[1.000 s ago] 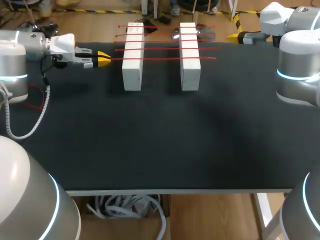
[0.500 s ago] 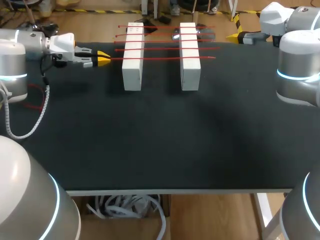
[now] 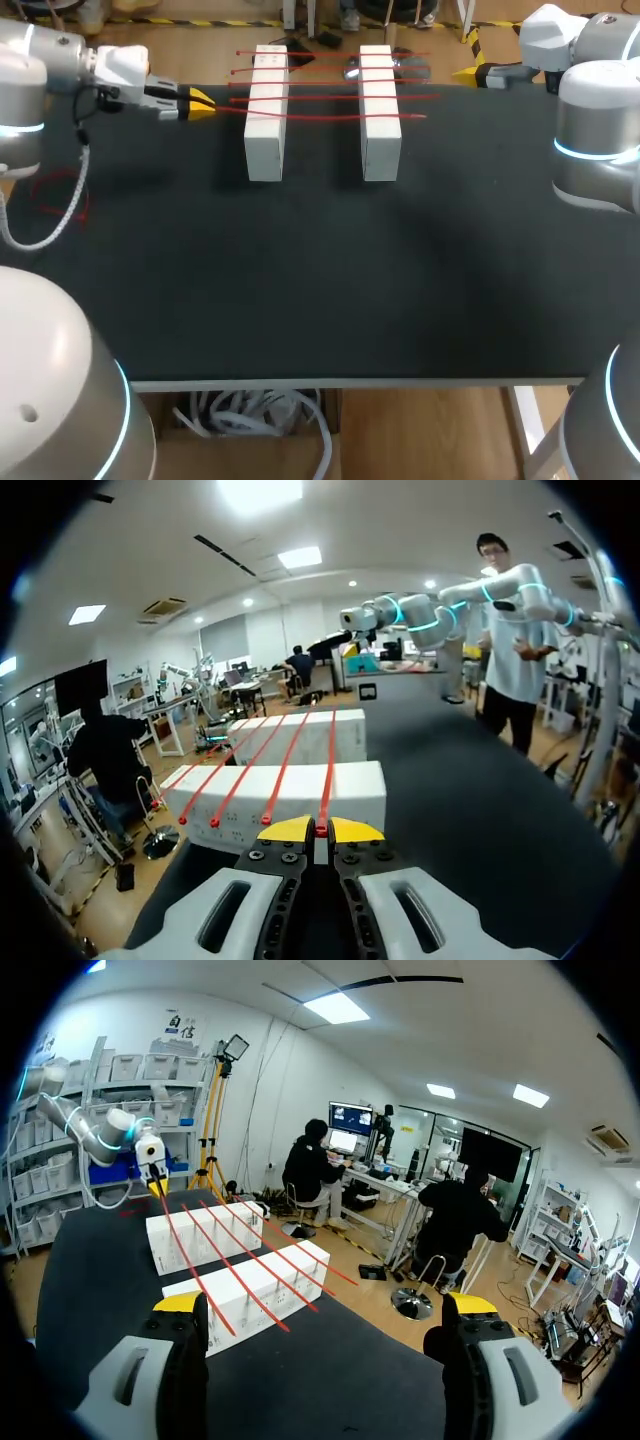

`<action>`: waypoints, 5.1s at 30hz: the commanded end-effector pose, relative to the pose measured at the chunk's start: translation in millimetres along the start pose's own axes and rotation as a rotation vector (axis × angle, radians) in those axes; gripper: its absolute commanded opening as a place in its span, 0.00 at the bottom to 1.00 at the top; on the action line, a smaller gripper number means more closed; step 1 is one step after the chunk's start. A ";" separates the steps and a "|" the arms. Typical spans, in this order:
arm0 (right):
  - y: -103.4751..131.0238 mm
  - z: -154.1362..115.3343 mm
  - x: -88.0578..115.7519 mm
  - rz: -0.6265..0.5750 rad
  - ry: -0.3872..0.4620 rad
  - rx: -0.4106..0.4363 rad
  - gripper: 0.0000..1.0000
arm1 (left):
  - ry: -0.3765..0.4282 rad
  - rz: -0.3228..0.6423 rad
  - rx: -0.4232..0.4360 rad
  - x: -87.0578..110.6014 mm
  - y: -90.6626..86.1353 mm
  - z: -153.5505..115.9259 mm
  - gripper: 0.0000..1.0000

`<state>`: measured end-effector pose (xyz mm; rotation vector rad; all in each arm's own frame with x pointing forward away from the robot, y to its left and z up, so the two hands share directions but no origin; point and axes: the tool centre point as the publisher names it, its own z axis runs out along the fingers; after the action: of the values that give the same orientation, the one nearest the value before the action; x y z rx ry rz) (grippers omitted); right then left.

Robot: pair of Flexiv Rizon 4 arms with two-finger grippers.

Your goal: Grab the tape and strap the tape.

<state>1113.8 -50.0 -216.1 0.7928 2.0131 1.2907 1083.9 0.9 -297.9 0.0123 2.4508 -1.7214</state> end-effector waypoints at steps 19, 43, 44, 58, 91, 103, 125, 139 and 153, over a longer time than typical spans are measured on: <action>0.0 0.0 0.0 0.000 0.000 0.000 1.00 | -0.090 -0.018 -0.368 24.3 -84.0 -16.2 0.00; 0.0 0.0 0.0 0.000 0.000 0.000 1.00 | -0.036 -0.021 -0.557 37.4 -123.5 -20.1 0.00; 0.0 0.0 0.0 0.000 0.000 0.000 1.00 | -0.036 -0.021 -0.557 37.5 -123.7 -20.1 0.00; 0.0 0.0 0.0 0.000 0.000 0.000 1.00 | -0.032 -0.018 -0.563 45.0 -125.6 -19.4 0.00; 0.0 0.0 0.0 0.000 0.000 0.000 1.00 | -0.031 0.010 -0.552 45.6 -127.0 -20.8 0.00; 0.0 0.0 0.0 0.000 0.000 0.000 1.00 | -0.031 0.010 -0.552 45.6 -127.0 -20.8 0.00; 0.0 0.0 0.0 0.000 0.000 0.000 1.00 | -0.031 0.010 -0.552 45.6 -127.0 -20.8 0.00; 0.0 0.0 0.0 0.000 0.000 0.000 1.00 | -0.031 0.010 -0.552 45.6 -127.0 -20.8 0.00; 0.0 0.0 0.0 0.000 0.000 0.000 1.00 | -0.040 -0.006 -0.494 54.7 -139.8 -19.8 0.00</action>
<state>1113.8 -50.0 -216.1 0.7927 2.0131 1.2907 1021.1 -35.7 -169.1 -0.0795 2.7885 -1.0480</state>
